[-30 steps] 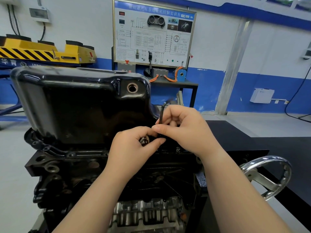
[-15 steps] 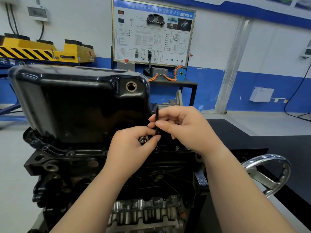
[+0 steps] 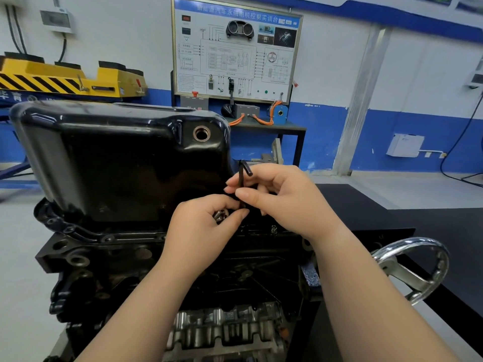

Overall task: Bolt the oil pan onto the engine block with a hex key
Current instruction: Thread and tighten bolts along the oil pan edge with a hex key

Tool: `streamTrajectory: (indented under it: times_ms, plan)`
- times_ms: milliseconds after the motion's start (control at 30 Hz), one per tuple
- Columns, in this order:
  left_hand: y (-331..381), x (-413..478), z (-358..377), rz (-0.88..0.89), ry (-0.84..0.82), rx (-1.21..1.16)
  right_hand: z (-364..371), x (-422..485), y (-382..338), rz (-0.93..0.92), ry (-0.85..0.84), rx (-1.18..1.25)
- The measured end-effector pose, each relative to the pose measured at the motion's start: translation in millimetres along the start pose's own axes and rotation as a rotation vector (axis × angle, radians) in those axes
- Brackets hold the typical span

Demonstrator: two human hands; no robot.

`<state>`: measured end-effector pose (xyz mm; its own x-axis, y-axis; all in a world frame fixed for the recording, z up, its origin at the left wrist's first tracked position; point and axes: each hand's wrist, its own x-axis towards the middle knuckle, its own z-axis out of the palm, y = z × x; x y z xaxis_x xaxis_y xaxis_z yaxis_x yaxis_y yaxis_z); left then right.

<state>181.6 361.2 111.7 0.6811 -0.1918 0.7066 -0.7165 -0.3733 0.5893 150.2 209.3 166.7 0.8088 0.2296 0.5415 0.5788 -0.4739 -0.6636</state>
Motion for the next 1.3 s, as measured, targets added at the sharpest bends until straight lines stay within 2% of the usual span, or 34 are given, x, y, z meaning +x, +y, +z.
streamTrajectory:
  times_ms: [167,467,667,833,1167,1300]
  plan:
    - [-0.8,-0.1,0.6,-0.017,0.003,0.017,0.5,-0.3,0.5,0.043,0.005,0.108]
    - [0.4,0.3,0.3,-0.004,-0.012,0.007,2.2,0.7,1.3,0.033,0.086,0.017]
    - [-0.3,-0.5,0.0,0.008,-0.010,-0.003,1.7,0.0,0.3,0.008,0.020,-0.022]
    - [0.3,-0.4,0.4,0.018,0.012,0.017,0.1,-1.8,-1.9,0.034,-0.017,0.095]
    - [0.5,-0.4,0.8,0.008,-0.003,0.020,2.5,0.6,2.8,0.035,0.088,0.011]
    - [0.6,-0.7,0.6,0.004,-0.004,0.010,3.3,0.1,1.3,0.013,0.049,-0.010]
